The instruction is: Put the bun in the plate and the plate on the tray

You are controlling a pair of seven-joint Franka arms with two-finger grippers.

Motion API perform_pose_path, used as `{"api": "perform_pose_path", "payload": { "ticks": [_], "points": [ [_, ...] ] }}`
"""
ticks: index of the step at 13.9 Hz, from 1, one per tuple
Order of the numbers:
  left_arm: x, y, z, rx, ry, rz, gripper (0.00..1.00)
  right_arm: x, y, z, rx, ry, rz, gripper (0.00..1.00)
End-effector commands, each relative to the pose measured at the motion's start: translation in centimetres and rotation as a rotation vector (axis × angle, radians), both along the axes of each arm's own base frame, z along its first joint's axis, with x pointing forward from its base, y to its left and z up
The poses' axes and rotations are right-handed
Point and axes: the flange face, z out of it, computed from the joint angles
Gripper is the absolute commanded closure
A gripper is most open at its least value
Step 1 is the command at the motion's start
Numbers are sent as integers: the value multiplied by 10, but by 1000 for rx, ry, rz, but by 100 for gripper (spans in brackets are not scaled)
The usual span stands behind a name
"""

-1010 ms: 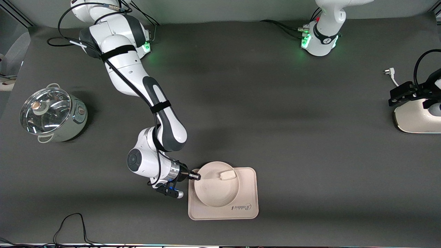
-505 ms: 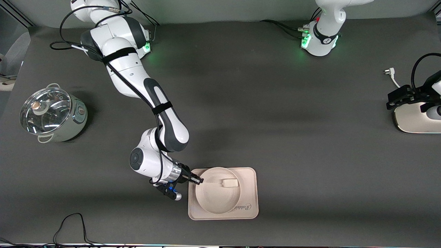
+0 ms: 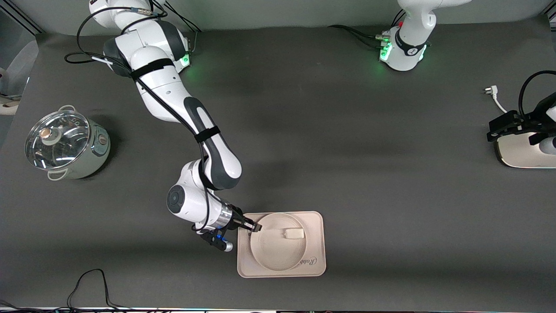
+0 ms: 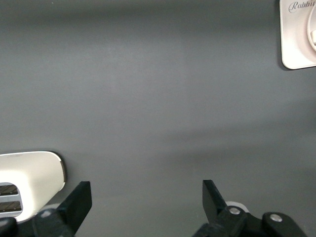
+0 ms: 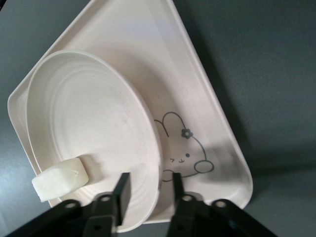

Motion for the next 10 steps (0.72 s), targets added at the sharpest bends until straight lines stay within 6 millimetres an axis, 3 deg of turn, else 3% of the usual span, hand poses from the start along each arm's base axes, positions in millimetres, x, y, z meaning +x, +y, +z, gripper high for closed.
{"api": "perform_pose_path", "payload": {
  "ticks": [1,5,7,10],
  "points": [
    [0,0,1,-16,-11,6,0,5,-2,20,-61,3,41,0],
    [1,-1,2,-7,-19,50,0,14,-30,83,-197,-27,128,0],
    [-1,-4,2,0,-12,55,0,20,-67,121,-311,-39,179,0],
    [0,-4,2,17,-14,66,0,14,-106,179,-395,-26,314,0]
  ]
}}
